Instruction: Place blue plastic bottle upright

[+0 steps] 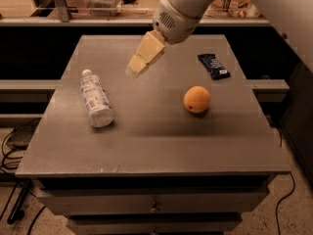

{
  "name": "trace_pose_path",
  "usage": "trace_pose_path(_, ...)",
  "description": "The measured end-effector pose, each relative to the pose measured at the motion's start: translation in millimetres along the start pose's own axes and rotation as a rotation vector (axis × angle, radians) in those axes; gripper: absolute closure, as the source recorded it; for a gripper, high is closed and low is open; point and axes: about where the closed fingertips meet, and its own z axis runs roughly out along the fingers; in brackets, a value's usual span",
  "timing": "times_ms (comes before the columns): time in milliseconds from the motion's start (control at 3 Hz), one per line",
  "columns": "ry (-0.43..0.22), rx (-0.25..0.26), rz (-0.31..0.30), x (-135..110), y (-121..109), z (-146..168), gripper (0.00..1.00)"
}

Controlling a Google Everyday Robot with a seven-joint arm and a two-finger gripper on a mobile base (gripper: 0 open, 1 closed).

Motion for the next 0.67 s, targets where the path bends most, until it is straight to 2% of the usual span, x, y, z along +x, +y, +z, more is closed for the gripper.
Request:
trace_pose_path(333,0.003,-0.035,-0.007,-37.0,-0.7,31.1,0.0)
trace_pose_path(667,0.0,-0.042,-0.013,-44.0,0.6,36.4,0.0)
